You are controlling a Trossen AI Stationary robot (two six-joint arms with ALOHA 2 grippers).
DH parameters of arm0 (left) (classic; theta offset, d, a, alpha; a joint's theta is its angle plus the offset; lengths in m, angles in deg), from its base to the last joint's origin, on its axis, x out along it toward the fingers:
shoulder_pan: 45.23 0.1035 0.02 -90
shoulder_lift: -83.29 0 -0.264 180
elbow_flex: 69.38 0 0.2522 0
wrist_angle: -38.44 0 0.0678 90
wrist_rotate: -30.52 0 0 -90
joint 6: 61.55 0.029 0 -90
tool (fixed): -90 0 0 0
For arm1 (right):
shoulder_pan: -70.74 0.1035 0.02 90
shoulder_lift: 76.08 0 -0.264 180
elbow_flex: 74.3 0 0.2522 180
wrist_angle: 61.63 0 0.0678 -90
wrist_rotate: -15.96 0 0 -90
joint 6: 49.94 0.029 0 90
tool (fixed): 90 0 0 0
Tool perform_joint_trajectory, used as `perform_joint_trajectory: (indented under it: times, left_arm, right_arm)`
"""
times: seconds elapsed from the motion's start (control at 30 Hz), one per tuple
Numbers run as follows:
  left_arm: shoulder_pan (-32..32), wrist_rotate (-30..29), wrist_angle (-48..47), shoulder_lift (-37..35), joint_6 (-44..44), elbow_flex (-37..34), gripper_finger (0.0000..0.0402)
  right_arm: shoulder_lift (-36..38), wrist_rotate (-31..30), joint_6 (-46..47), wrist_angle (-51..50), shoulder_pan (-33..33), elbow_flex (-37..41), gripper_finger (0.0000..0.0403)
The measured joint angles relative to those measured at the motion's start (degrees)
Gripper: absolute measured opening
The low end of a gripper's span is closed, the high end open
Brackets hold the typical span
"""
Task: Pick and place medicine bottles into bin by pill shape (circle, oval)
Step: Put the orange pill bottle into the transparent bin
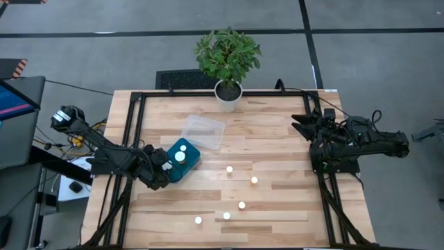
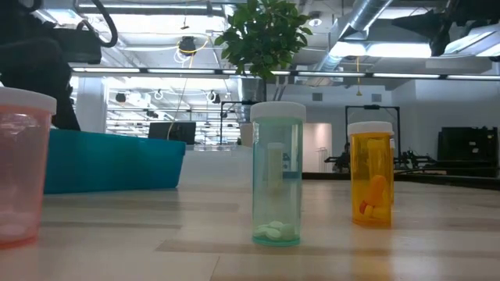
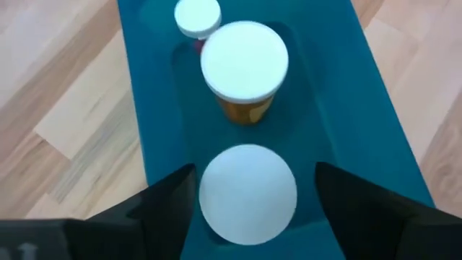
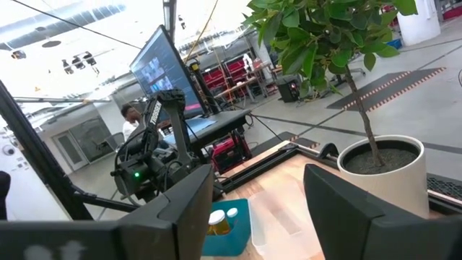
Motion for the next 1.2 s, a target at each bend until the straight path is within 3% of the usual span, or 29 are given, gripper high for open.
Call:
perform_joint_trajectory:
  times: [1.2]
  left_arm:
    - [0.0, 0.03, -2.32, -0.04, -0.93, 14.83, 0.0288]
  right_arm:
    - [0.0, 0.27, -0.47, -0.11, 0.0, 0.0, 0.0231]
